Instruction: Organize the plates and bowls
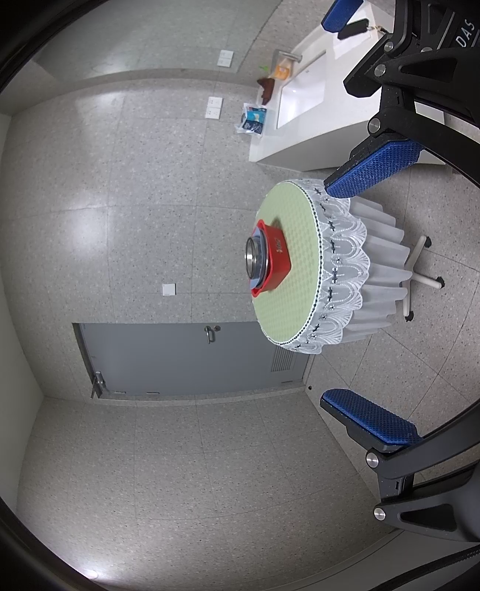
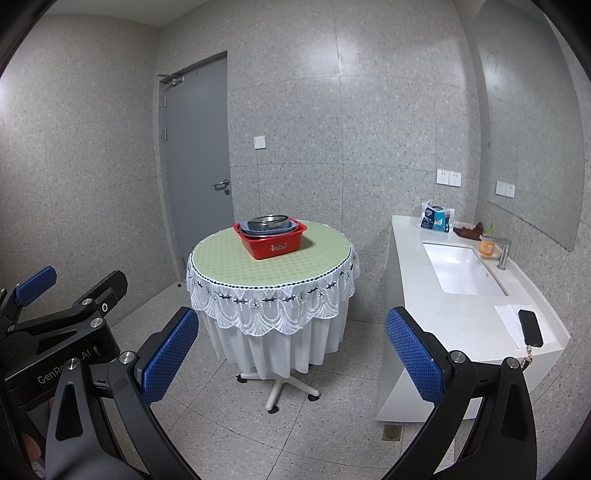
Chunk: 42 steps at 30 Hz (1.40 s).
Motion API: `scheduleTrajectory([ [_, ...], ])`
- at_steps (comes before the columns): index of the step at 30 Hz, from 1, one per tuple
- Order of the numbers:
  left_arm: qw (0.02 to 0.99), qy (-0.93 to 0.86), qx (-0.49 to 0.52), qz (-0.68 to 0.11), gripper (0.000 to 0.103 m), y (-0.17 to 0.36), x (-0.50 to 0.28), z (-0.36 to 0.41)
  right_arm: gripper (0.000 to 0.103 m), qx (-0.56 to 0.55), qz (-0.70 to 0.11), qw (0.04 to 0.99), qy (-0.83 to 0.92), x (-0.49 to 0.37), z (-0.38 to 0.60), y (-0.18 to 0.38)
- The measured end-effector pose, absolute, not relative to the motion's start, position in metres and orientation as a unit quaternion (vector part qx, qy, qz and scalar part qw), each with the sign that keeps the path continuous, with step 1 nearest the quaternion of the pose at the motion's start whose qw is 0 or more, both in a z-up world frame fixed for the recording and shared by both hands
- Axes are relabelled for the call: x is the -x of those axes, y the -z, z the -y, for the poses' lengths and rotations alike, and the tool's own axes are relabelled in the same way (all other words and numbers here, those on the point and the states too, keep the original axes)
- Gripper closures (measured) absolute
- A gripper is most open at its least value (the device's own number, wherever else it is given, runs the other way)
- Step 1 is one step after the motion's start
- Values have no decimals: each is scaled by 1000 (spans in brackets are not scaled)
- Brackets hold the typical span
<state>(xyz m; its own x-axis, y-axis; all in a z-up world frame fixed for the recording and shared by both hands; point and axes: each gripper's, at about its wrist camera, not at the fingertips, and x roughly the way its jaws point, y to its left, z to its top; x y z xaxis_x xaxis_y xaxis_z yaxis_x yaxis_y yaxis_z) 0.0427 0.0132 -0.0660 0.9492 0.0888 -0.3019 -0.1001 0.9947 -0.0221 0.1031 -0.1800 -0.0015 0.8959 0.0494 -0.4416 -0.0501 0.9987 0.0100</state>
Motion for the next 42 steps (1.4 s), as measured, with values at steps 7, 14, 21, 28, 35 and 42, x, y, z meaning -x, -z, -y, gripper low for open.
scheduleTrajectory([
  [7, 987, -48, 15, -152, 1, 67, -44, -13, 0, -1, -229, 973, -25, -106, 181, 3],
  [14, 988, -49, 10, -147, 1, 68, -47, -12, 0, 0, -228, 973, -25, -105, 181, 3],
  [21, 988, -48, 7, -148, 1, 72, -50, -9, 0, -3, -231, 973, -25, -109, 183, 5],
  [28, 988, -49, 5, -148, 1, 71, -54, -8, 0, -4, -232, 972, -24, -109, 183, 5],
  [35, 988, -50, 5, -149, 1, 72, -56, -7, 0, -5, -234, 972, -26, -112, 187, 6],
  [42, 988, -50, 3, -149, 1, 73, -61, -4, 0, -7, -234, 972, -26, -114, 189, 7],
])
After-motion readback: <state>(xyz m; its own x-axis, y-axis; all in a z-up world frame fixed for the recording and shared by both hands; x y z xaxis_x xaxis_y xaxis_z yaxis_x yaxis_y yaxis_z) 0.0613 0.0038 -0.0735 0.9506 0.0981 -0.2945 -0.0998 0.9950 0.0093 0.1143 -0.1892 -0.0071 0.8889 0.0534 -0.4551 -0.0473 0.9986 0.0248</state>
